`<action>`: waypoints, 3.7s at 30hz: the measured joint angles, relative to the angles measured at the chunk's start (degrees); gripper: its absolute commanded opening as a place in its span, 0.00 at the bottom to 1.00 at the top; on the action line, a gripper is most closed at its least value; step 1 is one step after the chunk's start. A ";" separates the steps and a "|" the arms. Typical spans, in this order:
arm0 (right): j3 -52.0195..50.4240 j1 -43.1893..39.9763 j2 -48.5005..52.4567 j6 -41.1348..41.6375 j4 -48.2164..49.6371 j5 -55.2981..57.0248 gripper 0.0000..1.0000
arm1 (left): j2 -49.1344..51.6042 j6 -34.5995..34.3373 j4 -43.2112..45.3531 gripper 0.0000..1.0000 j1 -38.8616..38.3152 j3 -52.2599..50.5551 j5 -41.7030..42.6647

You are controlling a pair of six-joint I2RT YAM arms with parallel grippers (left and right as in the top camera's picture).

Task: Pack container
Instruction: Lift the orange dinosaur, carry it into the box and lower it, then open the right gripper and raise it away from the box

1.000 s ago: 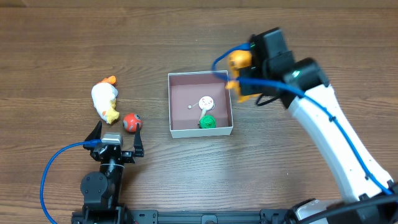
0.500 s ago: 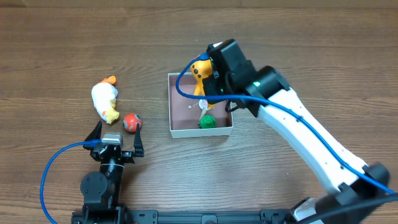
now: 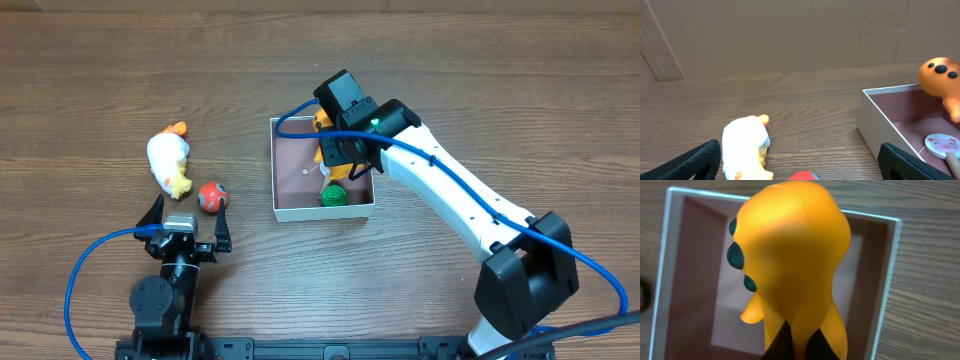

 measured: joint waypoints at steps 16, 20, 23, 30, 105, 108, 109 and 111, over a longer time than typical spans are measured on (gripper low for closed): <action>0.00 0.00 0.00 4.90 -1.92 2.91 0.13 | 0.00 0.00 0.00 1.00 0.00 0.00 0.00; 0.00 0.00 0.00 5.22 -2.25 3.23 0.15 | 0.00 0.00 0.00 1.00 0.00 0.00 0.00; 0.00 0.00 0.00 5.51 -2.56 4.07 0.16 | 0.00 0.00 0.00 1.00 0.00 0.00 0.00; 0.00 0.00 0.50 5.62 -2.67 5.18 0.16 | 0.00 0.00 0.00 1.00 0.00 0.00 0.00; 13.51 -26.47 -0.94 2.84 -24.00 7.91 1.00 | 0.00 0.00 0.02 1.00 0.00 0.00 0.11; 13.51 -26.47 -0.94 2.86 -23.98 7.93 1.00 | 0.00 -0.02 0.09 1.00 0.00 0.00 0.81; 13.51 -26.47 -0.94 2.86 -24.00 7.93 1.00 | 0.00 -0.48 0.20 1.00 0.00 0.00 1.38; 13.51 -26.47 -0.94 2.86 -24.02 7.93 1.00 | 0.00 -4.28 1.42 1.00 0.00 -0.09 4.00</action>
